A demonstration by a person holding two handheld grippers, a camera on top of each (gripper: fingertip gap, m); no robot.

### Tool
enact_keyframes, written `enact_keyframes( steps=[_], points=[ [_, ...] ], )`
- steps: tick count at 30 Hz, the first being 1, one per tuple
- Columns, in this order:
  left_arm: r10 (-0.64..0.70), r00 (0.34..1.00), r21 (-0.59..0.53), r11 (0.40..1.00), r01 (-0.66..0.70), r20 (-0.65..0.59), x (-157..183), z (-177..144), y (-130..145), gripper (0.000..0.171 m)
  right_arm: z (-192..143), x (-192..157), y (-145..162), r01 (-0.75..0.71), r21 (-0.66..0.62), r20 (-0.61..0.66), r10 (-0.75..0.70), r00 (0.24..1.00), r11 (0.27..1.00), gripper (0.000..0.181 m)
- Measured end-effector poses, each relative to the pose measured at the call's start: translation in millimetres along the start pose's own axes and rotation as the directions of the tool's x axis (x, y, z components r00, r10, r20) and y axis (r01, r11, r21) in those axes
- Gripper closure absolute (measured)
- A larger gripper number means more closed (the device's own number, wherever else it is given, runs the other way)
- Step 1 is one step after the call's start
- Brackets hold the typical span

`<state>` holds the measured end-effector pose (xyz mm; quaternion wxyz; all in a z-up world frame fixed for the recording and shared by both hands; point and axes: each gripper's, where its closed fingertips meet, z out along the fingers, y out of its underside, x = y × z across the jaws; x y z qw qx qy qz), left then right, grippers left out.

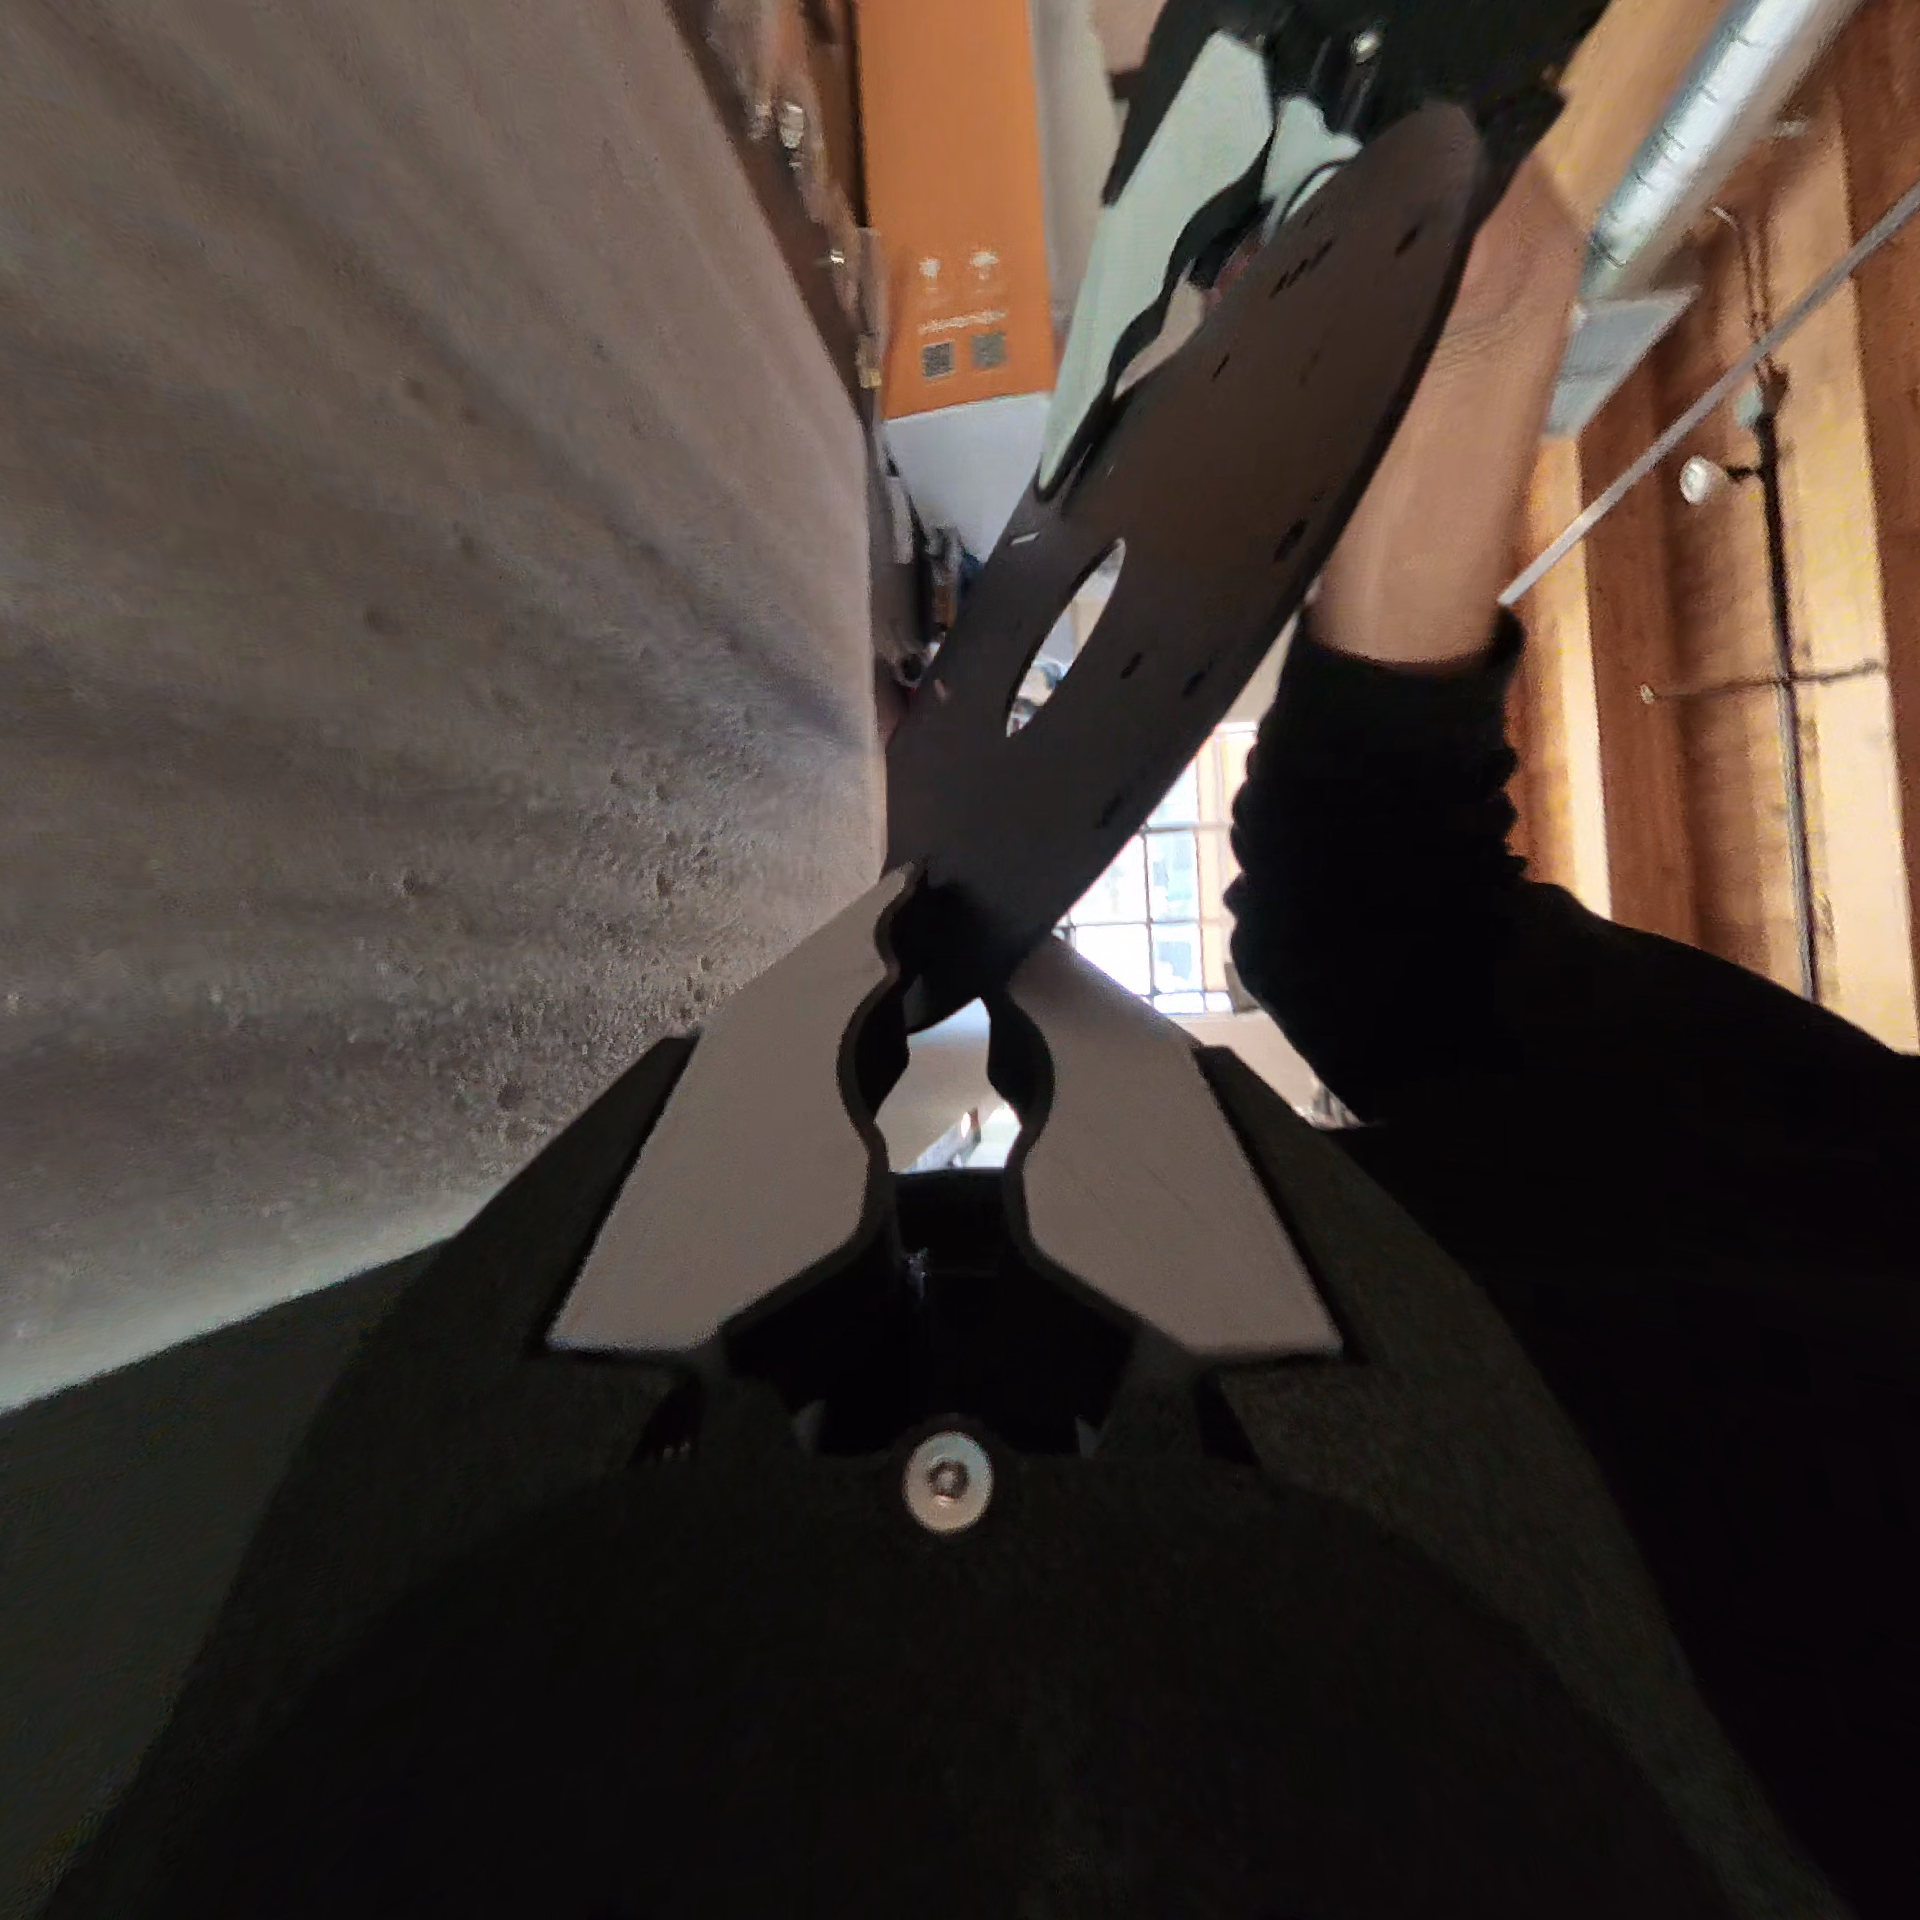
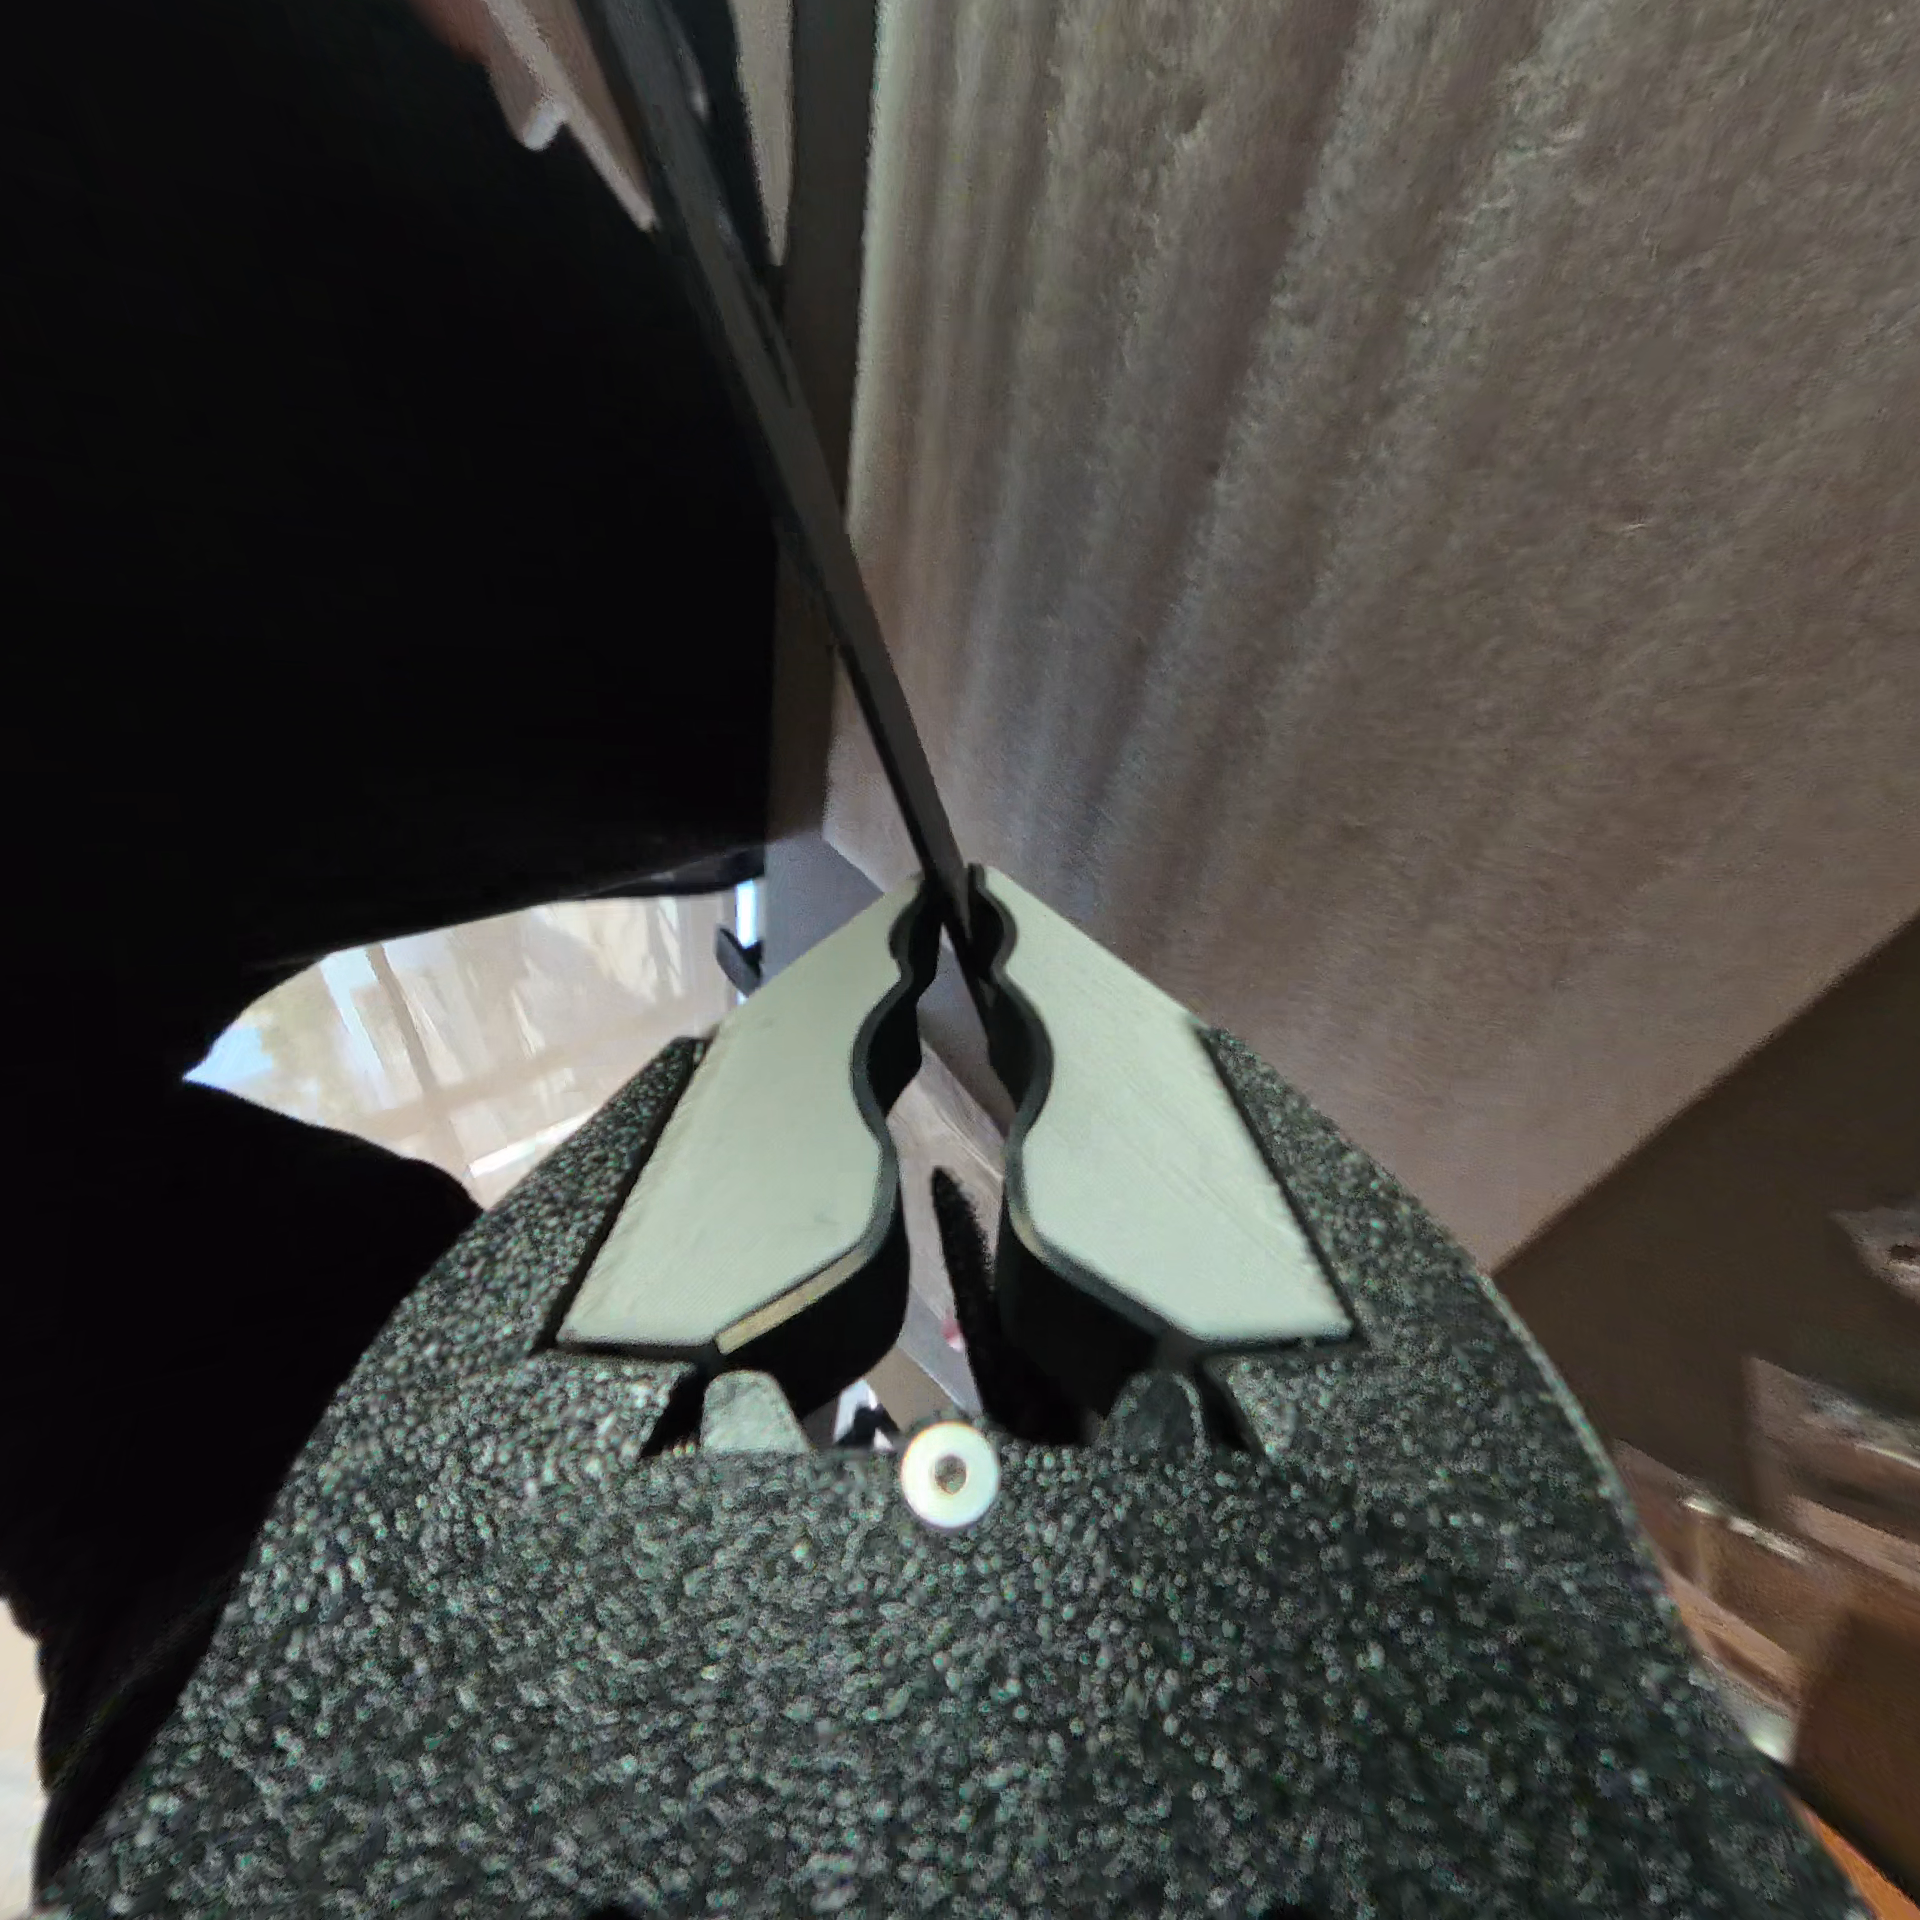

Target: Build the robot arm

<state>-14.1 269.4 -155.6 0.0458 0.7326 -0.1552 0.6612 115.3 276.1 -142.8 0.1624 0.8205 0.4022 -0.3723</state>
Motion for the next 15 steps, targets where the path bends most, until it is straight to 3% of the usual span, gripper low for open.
enact_keyframes(
  steps=[4,7,10,12,13,15],
  points=[
    [-0.03,0.994,0.072,0.997,0.022,0.105,-17,5,0,0.168,7,24,-3,0.007,-0.091,-0.006,-0.008,1.0,0.996,0.173],
    [-0.023,0.99,0.104,0.995,0.009,0.136,-19,5,-5,0.169,9,38,-7,0.046,-0.078,-0.022,-0.048,0.999,0.996,0.168],
    [0.048,0.981,0.068,0.996,-0.062,0.187,-19,11,-5,0.168,8,68,-8,0.027,-0.069,-0.134,-0.036,0.99,0.997,0.158],
    [0.095,0.936,0.014,0.994,-0.105,0.34,-40,7,-2,0.142,-5,72,-14,0.01,0.022,-0.174,-0.006,0.985,1.0,0.146],
    [0.149,0.889,-0.025,0.988,-0.153,0.433,-54,-2,0,0.139,-17,71,-19,0.019,0.103,-0.225,0.005,0.974,0.994,0.143],
    [0.199,0.843,-0.042,0.978,-0.206,0.499,-54,-20,2,0.127,-43,67,-15,0.058,0.223,-0.386,0.034,0.922,0.973,0.139]
  ],
)
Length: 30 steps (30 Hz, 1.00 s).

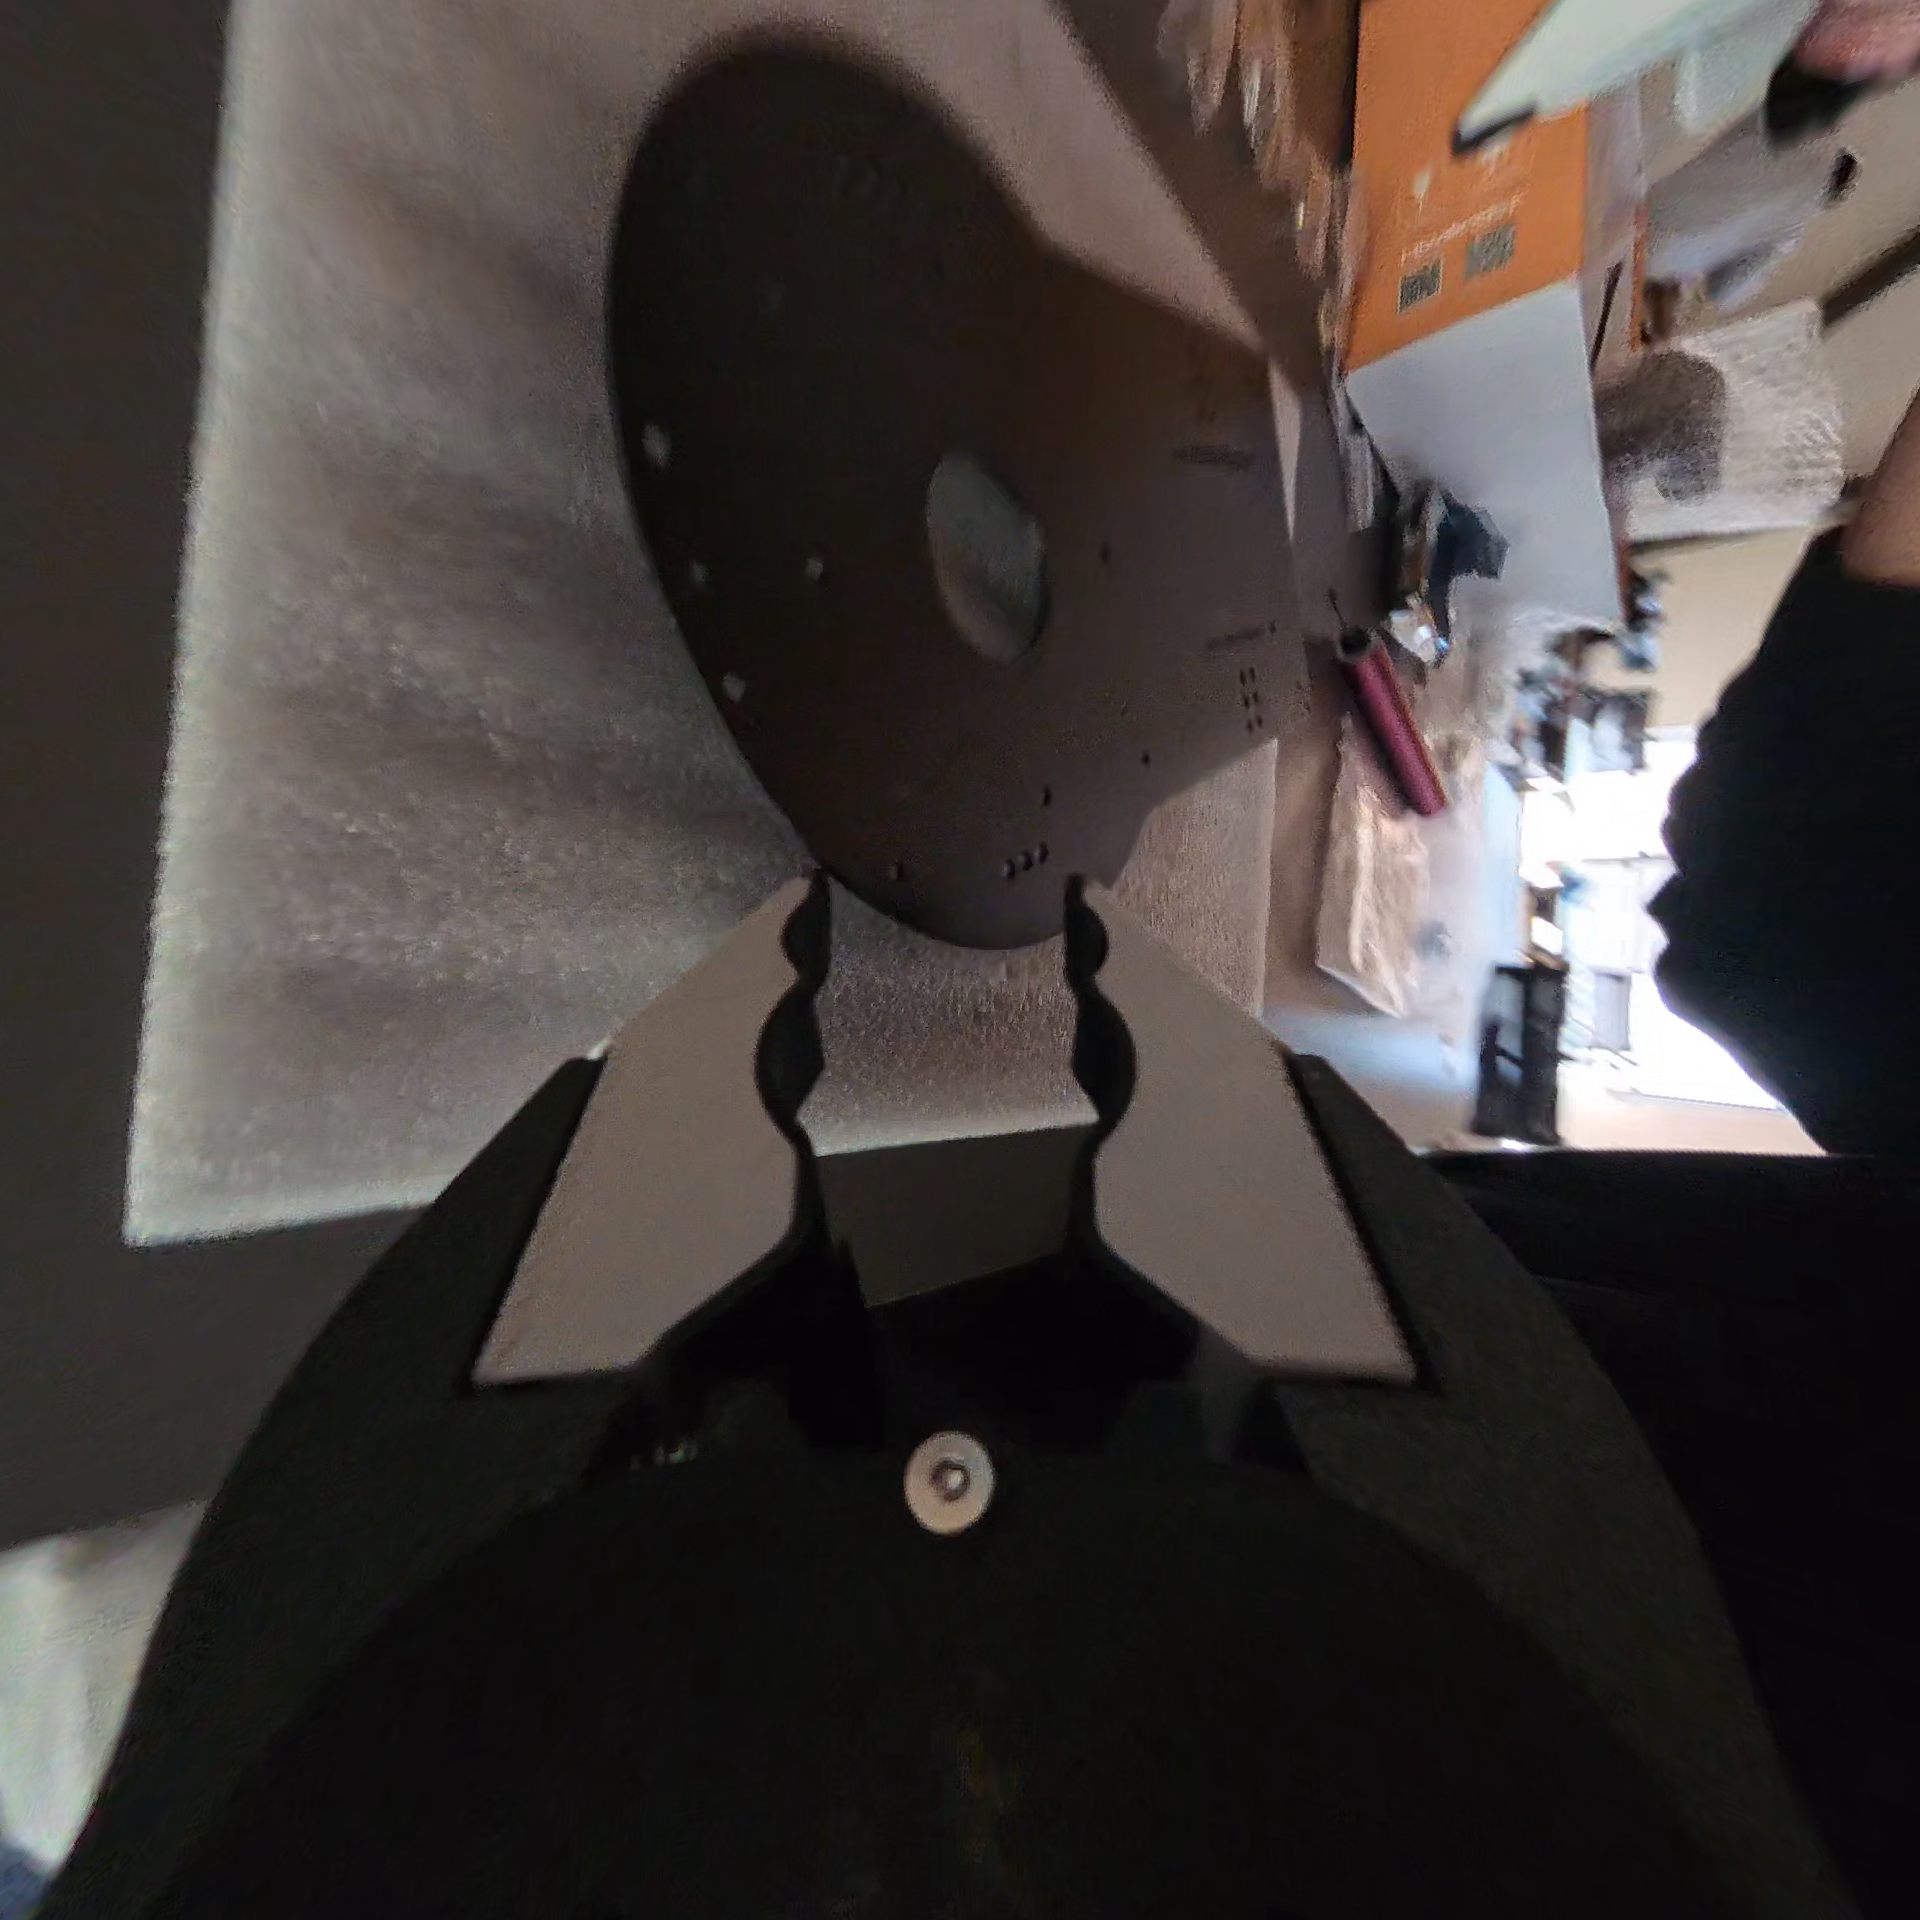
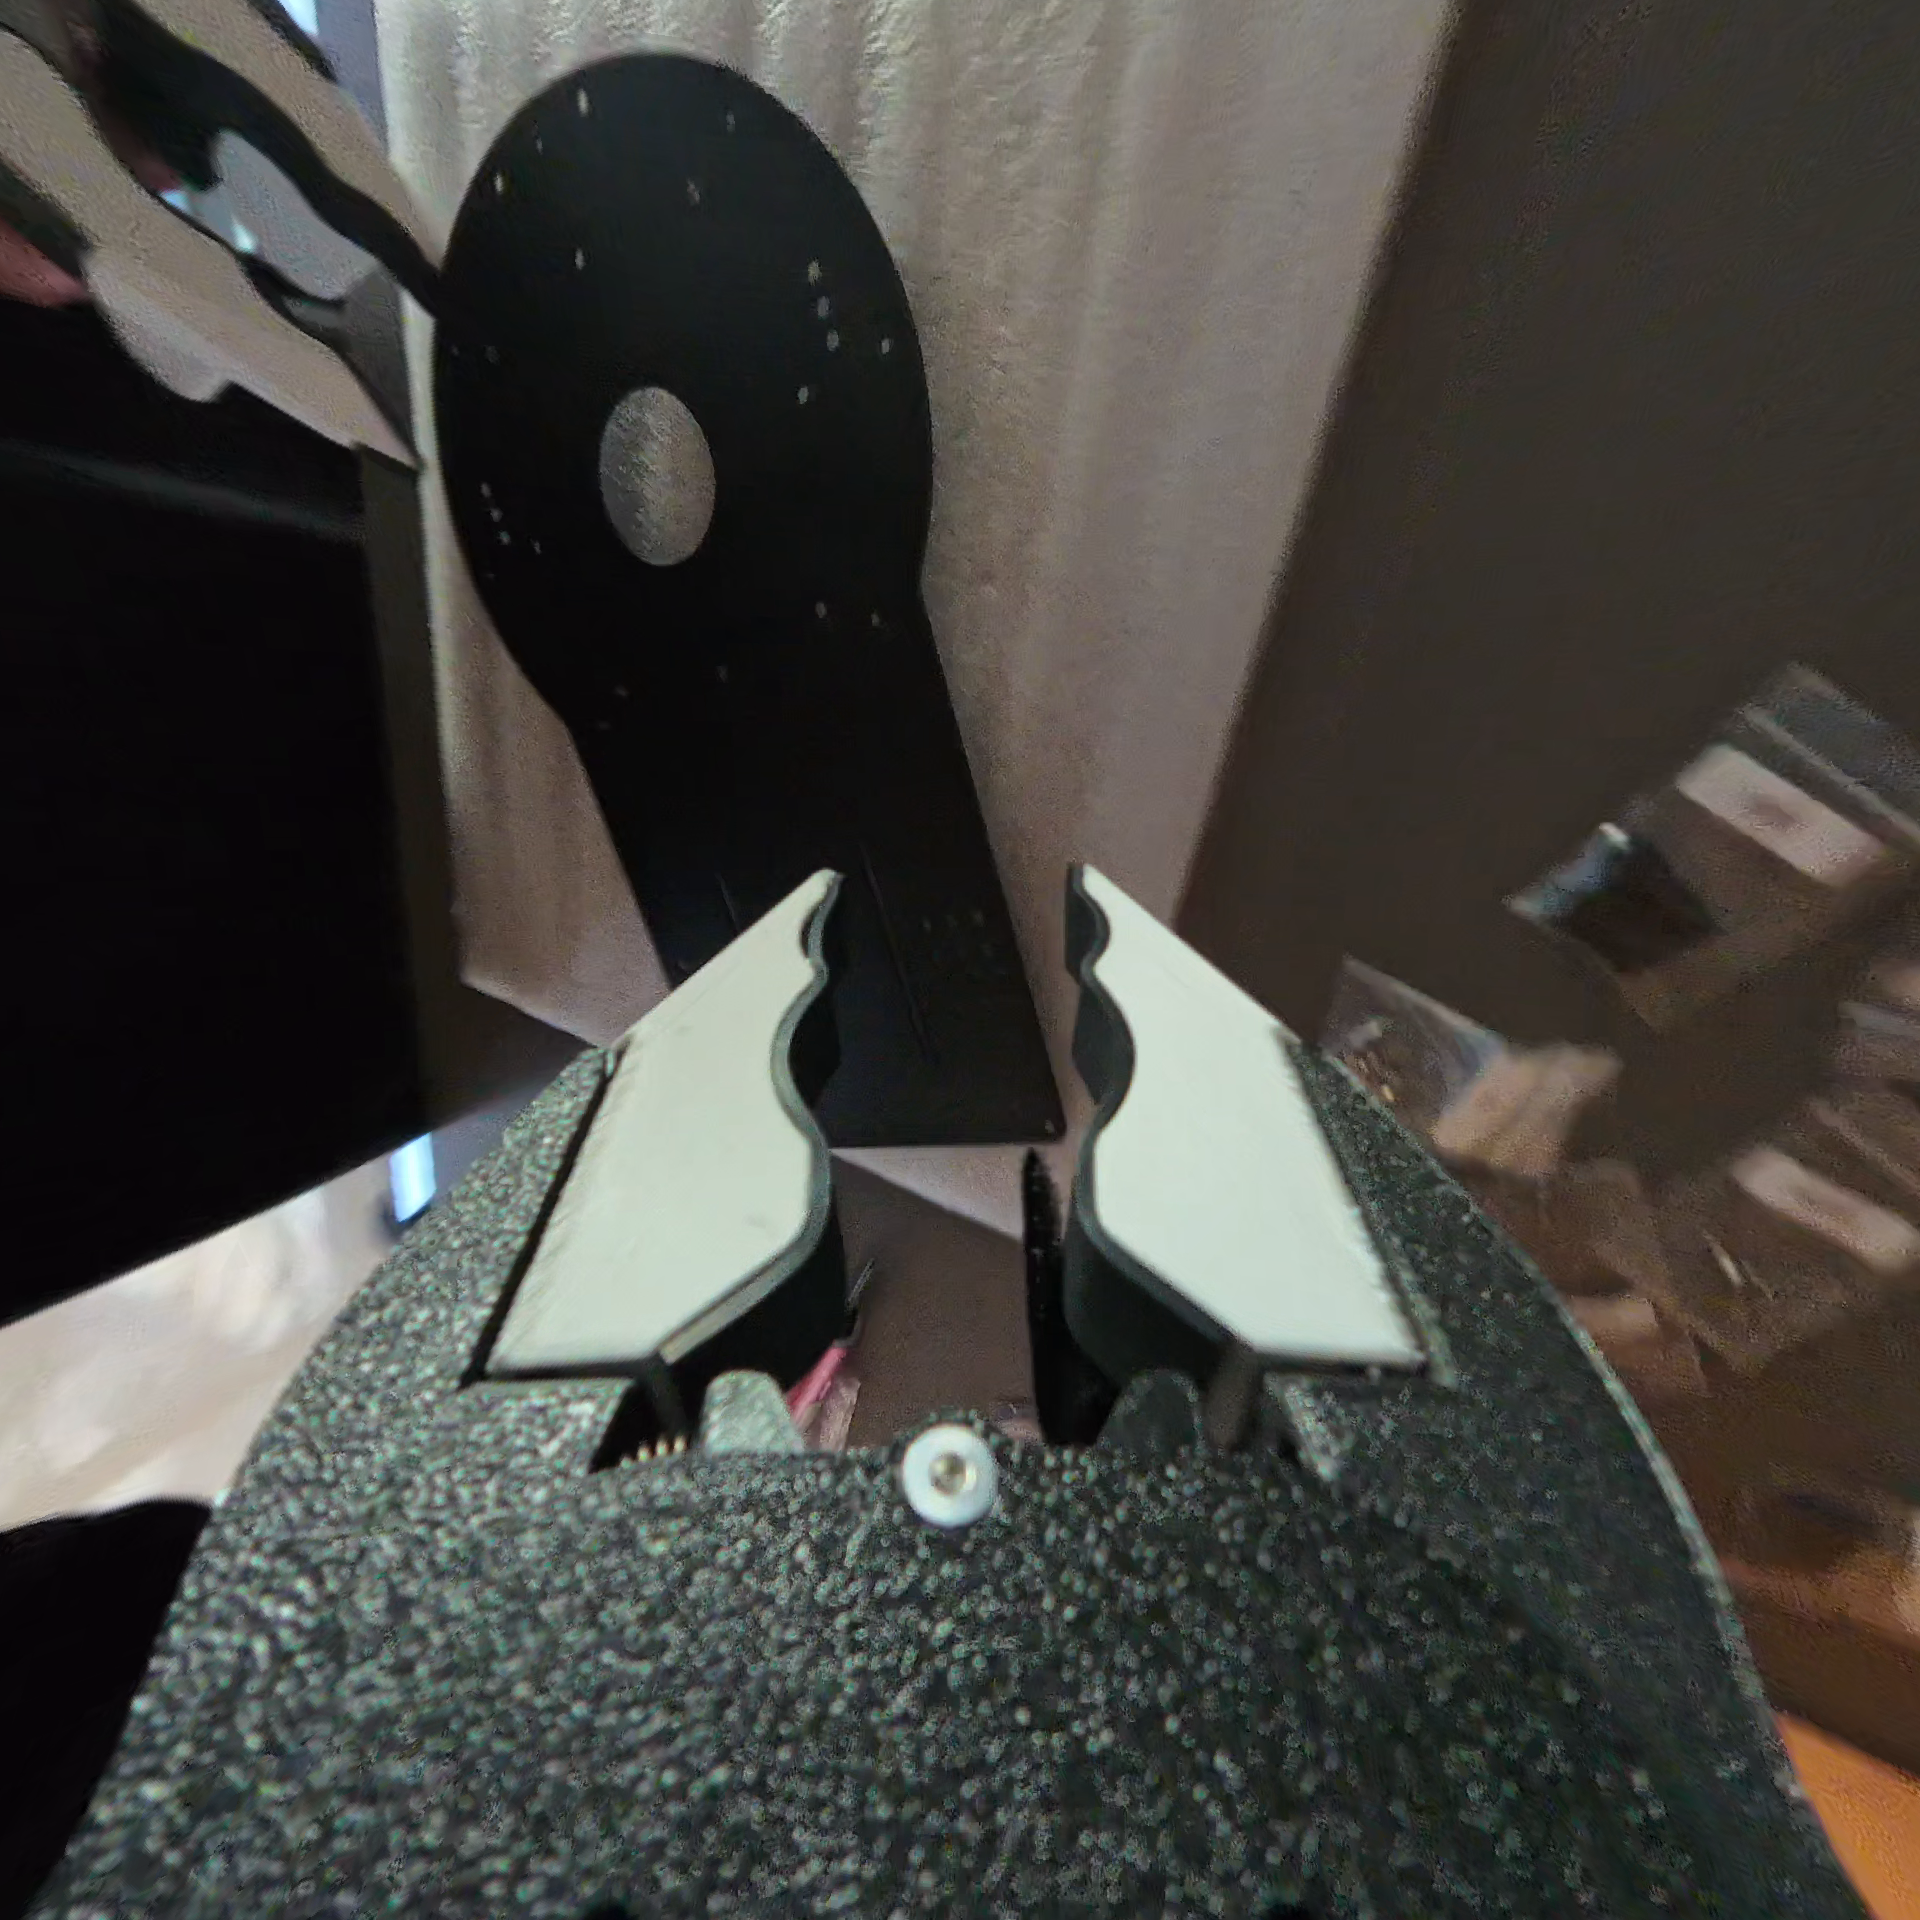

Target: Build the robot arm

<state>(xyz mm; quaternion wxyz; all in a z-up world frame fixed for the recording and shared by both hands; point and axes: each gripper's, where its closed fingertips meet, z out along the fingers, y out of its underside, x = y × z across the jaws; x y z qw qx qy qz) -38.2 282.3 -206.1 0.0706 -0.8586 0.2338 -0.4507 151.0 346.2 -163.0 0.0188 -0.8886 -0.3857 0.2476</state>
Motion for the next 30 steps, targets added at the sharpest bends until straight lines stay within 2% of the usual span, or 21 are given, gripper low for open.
enact_keyframes(
  steps=[1,3,4,6,7,9,10,13,16,18,20,22,24,26,28,30],
  points=[
    [0.047,0.997,0.052,0.997,-0.05,0.058,-2,-14,-5,0.116,-13,-5,2,0.013,0.073,-0.066,-0.008,0.998,0.997,0.138],
    [0.209,0.958,0.103,0.967,-0.232,0.194,-2,-41,-16,0.116,-31,-24,4,0.003,0.273,-0.148,0.039,0.988,0.962,0.142],
    [0.276,0.939,0.115,0.946,-0.303,0.205,6,-49,-21,0.116,-36,-39,3,-0.019,0.383,-0.138,0.078,0.987,0.924,0.144],
    [0.362,0.917,0.123,0.915,-0.384,0.168,22,-56,-30,0.118,-35,-74,2,-0.084,0.592,-0.062,0.149,0.987,0.802,0.147],
    [0.386,0.911,0.134,0.905,-0.405,0.149,25,-58,-35,0.118,-29,-90,4,-0.132,0.654,-0.007,0.181,0.984,0.744,0.146],
    [0.416,0.896,0.137,0.889,-0.437,0.158,18,-62,-43,0.119,-7,-110,11,-0.232,0.731,0.06,0.278,0.959,0.641,0.147],
    [0.433,0.882,0.097,0.885,-0.456,0.187,6,-62,-43,0.119,10,-115,18,-0.271,0.746,0.065,0.338,0.939,0.608,0.145],
    [0.508,0.822,-0.026,0.854,-0.52,0.259,-26,-59,-41,0.118,58,-127,34,-0.315,0.781,0.005,0.498,0.867,0.539,0.13],
    [0.58,0.758,-0.061,0.804,-0.592,0.298,-37,-63,-53,0.119,78,-149,23,-0.305,0.824,0.009,0.527,0.85,0.478,0.13],
    [0.583,0.753,-0.003,0.791,-0.611,0.307,-32,-74,-70,0.119,73,-155,7,-0.245,0.862,-0.026,0.522,0.852,0.443,0.131],
    [0.568,0.77,0.099,0.782,-0.615,0.293,-25,-92,-91,0.119,57,-155,-10,-0.134,0.894,-0.122,0.52,0.846,0.427,0.131],
    [0.54,0.785,0.176,0.778,-0.604,0.305,-30,-116,-113,0.112,45,-149,-24,0.001,0.882,-0.278,0.518,0.809,0.471,0.129],
    [0.504,0.788,0.218,0.775,-0.593,0.355,-51,-145,-136,0.107,37,-141,-44,0.12,0.853,-0.412,0.516,0.75,0.507,0.125],
    [0.482,0.787,0.253,0.765,-0.592,0.385,-76,-176,-157,0.106,34,-134,-79,0.194,0.852,-0.46,0.518,0.721,0.487,0.118],
    [0.47,0.783,0.252,0.767,-0.591,0.406,-107,-208,-176,0.107,48,-130,-125,0.199,0.857,-0.445,0.488,0.751,0.475,0.117],
    [0.474,0.77,0.221,0.771,-0.597,0.427,-144,-241,-193,0.107,71,-126,-177,0.143,0.856,-0.396,0.451,0.8,0.498,0.117]
  ],
)
